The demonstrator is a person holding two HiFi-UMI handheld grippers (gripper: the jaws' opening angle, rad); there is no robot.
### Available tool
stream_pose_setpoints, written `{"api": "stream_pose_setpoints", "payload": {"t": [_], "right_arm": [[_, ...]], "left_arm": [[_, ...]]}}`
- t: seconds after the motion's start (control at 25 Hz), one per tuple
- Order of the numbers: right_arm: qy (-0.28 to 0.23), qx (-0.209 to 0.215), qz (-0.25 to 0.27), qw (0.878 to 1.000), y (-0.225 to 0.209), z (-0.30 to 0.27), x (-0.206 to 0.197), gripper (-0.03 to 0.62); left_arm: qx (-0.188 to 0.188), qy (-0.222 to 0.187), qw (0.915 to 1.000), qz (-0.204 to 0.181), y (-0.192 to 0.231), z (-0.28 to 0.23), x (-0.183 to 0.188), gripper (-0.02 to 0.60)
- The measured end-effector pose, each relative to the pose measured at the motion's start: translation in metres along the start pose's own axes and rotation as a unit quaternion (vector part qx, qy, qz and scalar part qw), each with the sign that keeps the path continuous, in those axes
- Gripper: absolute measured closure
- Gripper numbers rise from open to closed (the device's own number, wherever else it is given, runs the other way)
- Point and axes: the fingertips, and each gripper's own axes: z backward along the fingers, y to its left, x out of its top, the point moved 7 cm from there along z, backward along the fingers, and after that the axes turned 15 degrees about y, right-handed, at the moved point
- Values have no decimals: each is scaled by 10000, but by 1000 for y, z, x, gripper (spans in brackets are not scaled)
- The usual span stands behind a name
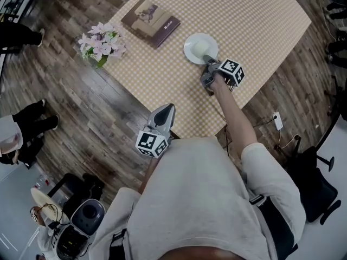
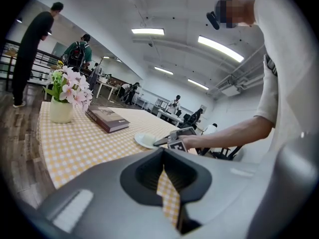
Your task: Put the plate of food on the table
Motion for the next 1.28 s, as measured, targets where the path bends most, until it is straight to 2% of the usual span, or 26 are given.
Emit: {"api": "stream_pose_setpoints", "payload": {"t": [0.2, 0.28, 0.56, 0.8, 0.84, 1.0, 1.08, 1.16, 1.28], "right_arm": [[-130, -703, 28, 9974, 8, 4, 0, 539], [-169, -842, 47, 9963, 9, 6, -2, 508], [-292, -709, -167, 9969, 16, 10, -5, 365], [-365, -492, -245, 9978, 18, 20, -10, 335], [-386, -491, -245, 9977, 18, 22, -11, 336], [-502, -576, -130, 9970, 15, 36, -16, 444], [-516, -612, -72, 9968, 12, 44, -20, 542], [-508, -552, -65, 9972, 8, 51, -23, 594], [-471, -370, -105, 9981, 2, 58, -28, 594]], "left_arm": [[13, -46, 10000, 56, 2, 3, -1, 573], [2, -62, 10000, 70, 4, 3, -2, 573], [-32, -83, 9999, 85, 8, 5, -2, 573], [-89, -104, 9999, 8, 4, 5, 0, 573], [-103, -106, 9999, -10, 2, 5, 0, 572], [-161, -121, 9998, -89, -5, 5, 1, 573], [-188, -124, 9997, -138, -11, 6, 0, 574], [-217, -126, 9995, -189, -17, 7, -1, 573], [-250, -123, 9993, -252, -26, 7, -3, 574]]}}
